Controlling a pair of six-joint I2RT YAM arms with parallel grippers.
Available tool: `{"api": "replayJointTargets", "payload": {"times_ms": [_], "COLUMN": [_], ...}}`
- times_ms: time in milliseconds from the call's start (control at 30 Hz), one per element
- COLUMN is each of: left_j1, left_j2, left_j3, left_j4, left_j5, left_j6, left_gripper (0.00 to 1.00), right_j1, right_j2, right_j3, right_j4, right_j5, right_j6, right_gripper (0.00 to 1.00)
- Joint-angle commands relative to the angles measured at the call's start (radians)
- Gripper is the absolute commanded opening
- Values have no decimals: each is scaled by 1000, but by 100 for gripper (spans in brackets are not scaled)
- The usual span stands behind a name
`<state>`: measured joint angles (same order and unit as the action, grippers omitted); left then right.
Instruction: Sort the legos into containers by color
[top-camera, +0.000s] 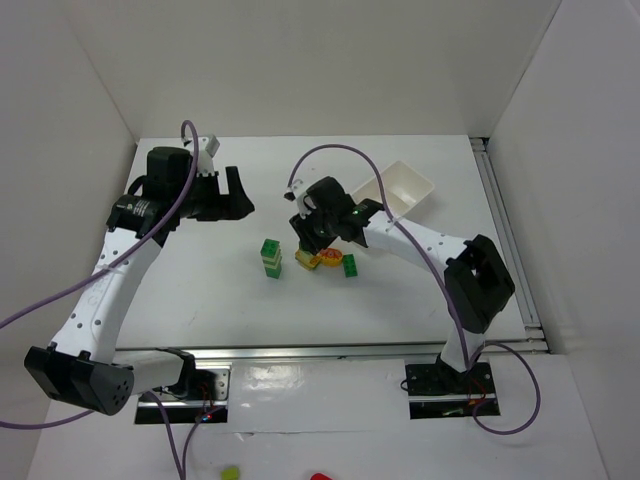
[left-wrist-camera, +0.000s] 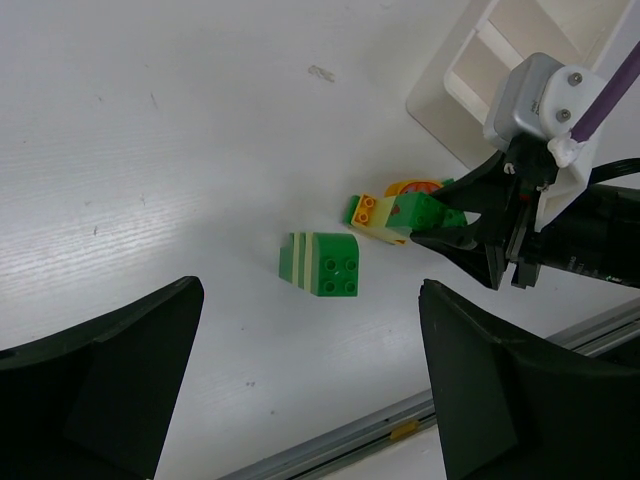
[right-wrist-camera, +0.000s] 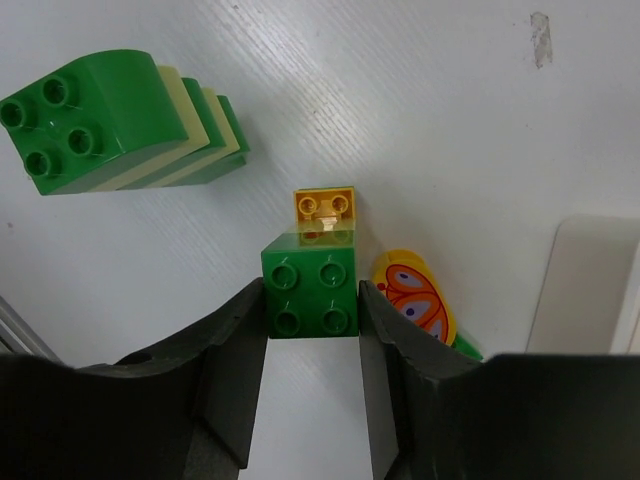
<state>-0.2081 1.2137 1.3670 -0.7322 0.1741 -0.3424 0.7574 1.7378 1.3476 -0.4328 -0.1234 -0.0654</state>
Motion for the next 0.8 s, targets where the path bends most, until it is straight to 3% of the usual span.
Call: {"api": "replayJointTargets", "payload": {"times_ms": [0,133,200,333,433,467,767], "left_j1": [6,6,6,6,-4,-4,-50], "left_j2": [-26,-26,-26,-26,-26,-26,93], "left_j3": [-11,-2,-2,-2,-14,-14,-46], "left_j4": [30,30,30,60,115,134,244], "left_j5": [19,41,57,229,387,501,891], "left_j6": [13,13,23,94,138,170,255], "left_gripper": [98,98,98,98,98,98,97], "right_j1": [19,19,19,-27,-105,-125,-266], "right_j2": [3,-9,-40,-179,-236,-259,-389], "right_j3": [-5,13,24,36,45,45,-25], "right_j4": [16,16,16,3,-32,-47,-144], "right_j5": [10,21,21,-98,-258,-295,-675], "right_j6": [7,27,27,45,45,45,59], "right_gripper": [44,26,24,18,18,18,18]}}
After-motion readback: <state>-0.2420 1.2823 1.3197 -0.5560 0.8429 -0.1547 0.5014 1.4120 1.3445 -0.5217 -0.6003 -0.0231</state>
